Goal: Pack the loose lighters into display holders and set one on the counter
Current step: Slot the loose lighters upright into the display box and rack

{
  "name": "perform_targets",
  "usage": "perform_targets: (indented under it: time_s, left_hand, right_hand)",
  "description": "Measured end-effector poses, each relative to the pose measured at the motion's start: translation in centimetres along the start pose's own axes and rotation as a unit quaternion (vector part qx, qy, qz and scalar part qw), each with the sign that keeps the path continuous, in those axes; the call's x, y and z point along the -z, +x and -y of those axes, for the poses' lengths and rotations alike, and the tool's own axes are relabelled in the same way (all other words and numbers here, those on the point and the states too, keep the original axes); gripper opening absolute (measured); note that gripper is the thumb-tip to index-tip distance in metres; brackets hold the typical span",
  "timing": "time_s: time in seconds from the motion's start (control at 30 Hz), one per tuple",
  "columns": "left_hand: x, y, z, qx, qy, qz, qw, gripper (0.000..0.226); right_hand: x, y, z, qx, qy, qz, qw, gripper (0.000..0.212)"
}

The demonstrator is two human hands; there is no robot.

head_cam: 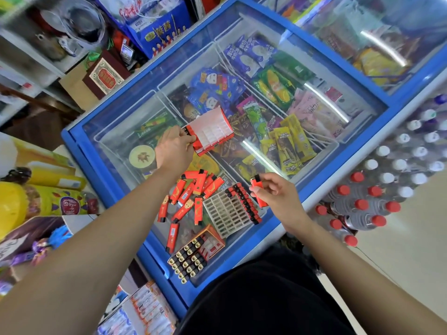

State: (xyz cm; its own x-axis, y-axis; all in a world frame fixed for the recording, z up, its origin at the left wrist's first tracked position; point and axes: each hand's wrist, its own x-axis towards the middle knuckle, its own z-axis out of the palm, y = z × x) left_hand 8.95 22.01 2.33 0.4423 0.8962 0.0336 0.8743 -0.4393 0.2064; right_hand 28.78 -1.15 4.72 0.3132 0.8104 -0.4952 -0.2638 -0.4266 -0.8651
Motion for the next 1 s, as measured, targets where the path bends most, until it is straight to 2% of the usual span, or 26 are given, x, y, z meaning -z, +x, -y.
perform_targets:
  time_s: [0.1, 0.17, 0.27, 0.37, 0.43, 0.5, 0.63, 0.7, 0.87, 1.0]
  left_hand:
    - [0.8, -1.2, -0.2, 0.017, -0.046, 0.049, 0.998, 0.037]
    - [1.2, -3.9, -0.5, 0.024, -0.124, 0.041, 0.991, 0.043]
    - [1.7, -9.8, -1.0, 0.041, -0.221, 0.018, 0.974, 0.035]
    - [1.6, -16.9, -0.8, 0.065, -0.259, 0.028, 0.963, 0.029]
    - [1.2, -21.5, -0.5, 0.074, -0.249, 0.03, 0.965, 0.03]
    - [0.5, -25.3, -0.2, 0.083, -0.235, 0.041, 0.968, 0.042]
    - [-0.5, -30.2, -0.4, 0.105, -0.146, 0.096, 0.979, 0.09]
    - [-0.9, -31.3, -0.7, 0.114, -0.104, 0.119, 0.981, 0.104]
    - [-1.6, -31.5, -1.2, 0.169, -0.144, 0.064, 0.973, 0.093]
    - [-1.5, -31.6, -0.8, 0.17, -0.148, 0.051, 0.973, 0.085]
  right_hand:
    - [-0.3, -0.2, 0.5, 0.013, -0.02, 0.02, 1.0, 0.026]
    - [-0.5, -0.4, 0.8, 0.023, -0.042, 0.034, 0.998, 0.023]
    - [-0.8, -0.9, 1.4, 0.039, -0.068, 0.067, 0.995, 0.019]
    - [-1.6, -1.6, 1.5, 0.055, -0.105, 0.108, 0.987, 0.019]
    - [-2.4, -2.2, 1.2, 0.063, -0.145, 0.131, 0.979, 0.021]
    - [-3.2, -2.8, 0.9, 0.077, -0.183, 0.149, 0.969, 0.021]
    - [-4.7, -3.9, -0.5, 0.135, -0.273, 0.194, 0.932, 0.023]
    - [-5.4, -4.4, -1.7, 0.14, -0.309, 0.213, 0.916, 0.022]
    - [-6.8, -4.7, -4.3, 0.191, -0.389, 0.231, 0.871, 0.018]
    - [-7.9, -4.1, -6.5, 0.232, -0.438, 0.213, 0.842, 0.02]
